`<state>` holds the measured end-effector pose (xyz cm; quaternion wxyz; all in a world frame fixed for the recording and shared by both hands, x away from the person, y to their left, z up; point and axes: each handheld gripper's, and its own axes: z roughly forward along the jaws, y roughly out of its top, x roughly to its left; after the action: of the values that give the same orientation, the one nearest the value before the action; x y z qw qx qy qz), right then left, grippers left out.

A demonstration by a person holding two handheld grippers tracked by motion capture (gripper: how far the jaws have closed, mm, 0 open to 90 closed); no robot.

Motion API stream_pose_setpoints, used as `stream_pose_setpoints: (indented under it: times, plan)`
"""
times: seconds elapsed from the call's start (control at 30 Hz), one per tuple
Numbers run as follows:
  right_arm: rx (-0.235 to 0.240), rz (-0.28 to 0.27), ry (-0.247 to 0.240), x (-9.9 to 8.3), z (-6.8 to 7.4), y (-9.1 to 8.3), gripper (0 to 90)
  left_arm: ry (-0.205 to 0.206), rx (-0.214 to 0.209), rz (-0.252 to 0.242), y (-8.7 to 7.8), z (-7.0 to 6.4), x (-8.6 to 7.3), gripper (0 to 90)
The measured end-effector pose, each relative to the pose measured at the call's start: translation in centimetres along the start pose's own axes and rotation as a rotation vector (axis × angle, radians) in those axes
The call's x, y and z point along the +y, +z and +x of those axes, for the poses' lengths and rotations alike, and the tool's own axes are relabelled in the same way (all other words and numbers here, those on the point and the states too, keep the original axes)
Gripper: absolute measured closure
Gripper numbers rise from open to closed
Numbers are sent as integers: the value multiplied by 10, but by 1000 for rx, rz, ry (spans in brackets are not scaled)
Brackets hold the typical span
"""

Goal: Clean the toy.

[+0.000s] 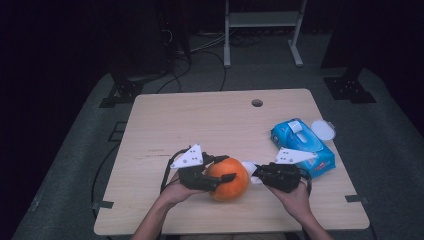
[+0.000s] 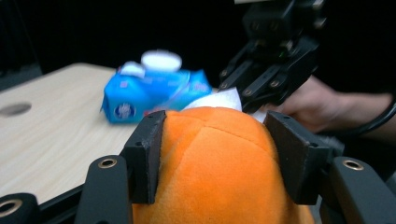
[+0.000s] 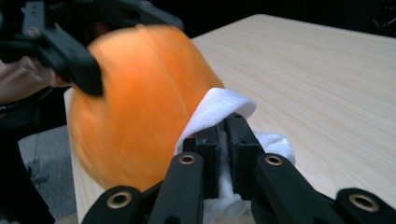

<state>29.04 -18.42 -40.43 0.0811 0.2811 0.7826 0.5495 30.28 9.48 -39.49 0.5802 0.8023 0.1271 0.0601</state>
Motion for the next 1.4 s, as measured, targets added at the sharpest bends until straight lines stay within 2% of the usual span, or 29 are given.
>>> stream_pose_setpoints:
  times: [0.03, 0.07, 0.1, 0.13, 0.2, 0.27, 0.33, 0.4, 0.47, 0.6, 0.73, 0.77, 0.8, 0.9, 1.07, 1.13, 1.23, 1.33, 1.4]
  plan:
    - [6, 2, 3, -1, 0, 2, 840, 11, 13, 53, 5, 0, -5, 390]
    - [19, 3, 15, 0, 0, 4, 840, 23, 18, 79, 10, -1, -11, 383]
    - [32, -3, 17, 0, 1, 5, 840, 0, 4, 50, 10, 0, -13, 382]
    - [36, -9, 17, 2, 3, 5, 840, -9, 10, 55, 11, 0, -12, 379]
    - [49, -26, 5, 5, 7, 6, 840, 19, 23, 73, 12, -2, -10, 371]
    - [68, -41, -8, 8, 13, 6, 840, 23, 23, 74, 13, -4, -10, 364]
    - [56, -29, -39, 9, 17, 8, 840, 21, 27, 79, 12, -3, -10, 359]
    - [55, -22, -35, 6, 15, 9, 840, 10, 34, 77, 11, -2, -10, 357]
    - [30, -2, -34, 2, 11, 8, 840, 2, 44, 76, 9, 0, -11, 354]
    - [26, 19, 21, -7, 1, 8, 840, -13, 45, 69, 8, 3, -12, 341]
    - [27, 1, -7, 0, 7, 8, 840, -12, 27, 73, 11, 2, -13, 338]
    - [27, 1, -7, 0, 7, 8, 840, -12, 27, 73, 11, 2, -13, 338]
    - [37, -19, -29, 5, 11, 9, 840, 1, 28, 76, 12, 0, -13, 338]
    - [31, -15, -45, 6, 13, 9, 840, -1, 45, 76, 10, 2, -12, 336]
    - [17, 34, 11, -7, 0, 11, 840, -57, 80, 61, 5, 11, -14, 327]
    - [11, 52, 18, -10, -2, 11, 840, -70, 91, 60, 5, 12, -14, 325]
    - [4, 48, 8, -9, 2, 9, 840, -76, 96, 64, 7, 12, -14, 321]
    - [22, 9, -26, -1, 10, 9, 840, -83, 94, 69, 9, 9, -13, 321]
    - [25, -2, -36, 3, 13, 10, 840, -68, 83, 79, 10, 6, -12, 308]
